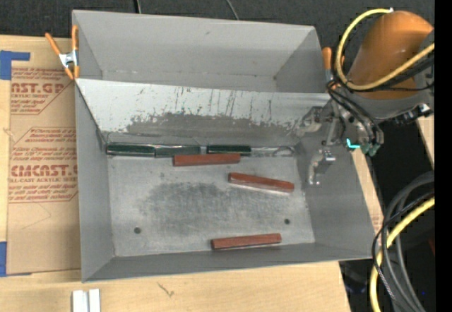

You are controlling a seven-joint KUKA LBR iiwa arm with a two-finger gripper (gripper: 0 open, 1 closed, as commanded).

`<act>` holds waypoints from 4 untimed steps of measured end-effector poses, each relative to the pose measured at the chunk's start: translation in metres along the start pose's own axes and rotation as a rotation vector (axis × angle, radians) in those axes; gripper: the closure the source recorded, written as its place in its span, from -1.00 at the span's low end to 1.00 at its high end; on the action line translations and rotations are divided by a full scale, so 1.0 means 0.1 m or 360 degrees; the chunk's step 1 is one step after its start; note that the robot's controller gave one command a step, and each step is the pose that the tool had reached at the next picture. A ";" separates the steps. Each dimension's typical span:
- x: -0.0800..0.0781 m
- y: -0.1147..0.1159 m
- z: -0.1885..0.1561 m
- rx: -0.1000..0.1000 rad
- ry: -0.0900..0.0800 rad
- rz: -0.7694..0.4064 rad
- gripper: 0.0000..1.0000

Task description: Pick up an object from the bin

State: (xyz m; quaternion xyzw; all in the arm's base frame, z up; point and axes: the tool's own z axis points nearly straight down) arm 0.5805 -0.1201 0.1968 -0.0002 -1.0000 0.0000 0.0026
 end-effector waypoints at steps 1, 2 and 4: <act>-0.02 0.00 -0.04 0.0002 -0.0012 -0.0001 -1.00; -0.03 0.02 0.30 0.0004 -0.0021 -0.0115 -1.00; 0.29 0.25 1.22 0.0003 -0.0037 0.0103 1.00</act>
Offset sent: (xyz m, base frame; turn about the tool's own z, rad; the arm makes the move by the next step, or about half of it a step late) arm -0.0012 0.0039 -0.1262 -0.2484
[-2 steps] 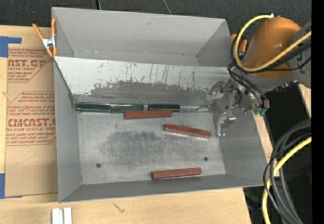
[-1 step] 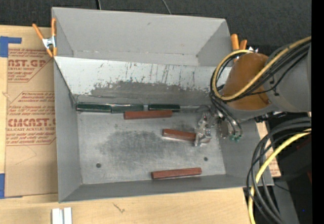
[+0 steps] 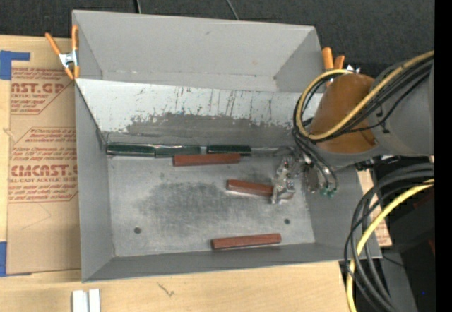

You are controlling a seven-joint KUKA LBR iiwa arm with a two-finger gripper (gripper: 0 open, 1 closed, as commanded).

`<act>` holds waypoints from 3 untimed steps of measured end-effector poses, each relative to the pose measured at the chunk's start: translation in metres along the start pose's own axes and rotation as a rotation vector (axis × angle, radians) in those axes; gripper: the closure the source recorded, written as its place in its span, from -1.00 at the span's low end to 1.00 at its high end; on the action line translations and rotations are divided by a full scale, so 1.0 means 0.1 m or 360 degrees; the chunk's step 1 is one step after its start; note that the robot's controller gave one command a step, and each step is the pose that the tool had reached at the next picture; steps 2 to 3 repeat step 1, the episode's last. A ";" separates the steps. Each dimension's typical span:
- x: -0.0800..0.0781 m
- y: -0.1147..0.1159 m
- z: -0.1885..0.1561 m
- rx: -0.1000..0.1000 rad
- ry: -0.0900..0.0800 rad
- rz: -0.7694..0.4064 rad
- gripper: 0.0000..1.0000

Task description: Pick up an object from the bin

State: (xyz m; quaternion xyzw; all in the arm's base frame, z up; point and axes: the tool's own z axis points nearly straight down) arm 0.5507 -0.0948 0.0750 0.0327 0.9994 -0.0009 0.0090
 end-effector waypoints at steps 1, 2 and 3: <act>-0.10 0.29 -1.65 -0.0003 0.0021 -0.0055 1.00; -0.10 0.29 -1.65 -0.0003 0.0021 -0.0055 1.00; -0.10 0.29 -1.65 -0.0003 0.0021 -0.0055 1.00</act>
Offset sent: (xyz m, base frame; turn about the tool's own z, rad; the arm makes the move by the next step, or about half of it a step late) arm 0.0000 0.0000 0.0000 0.0000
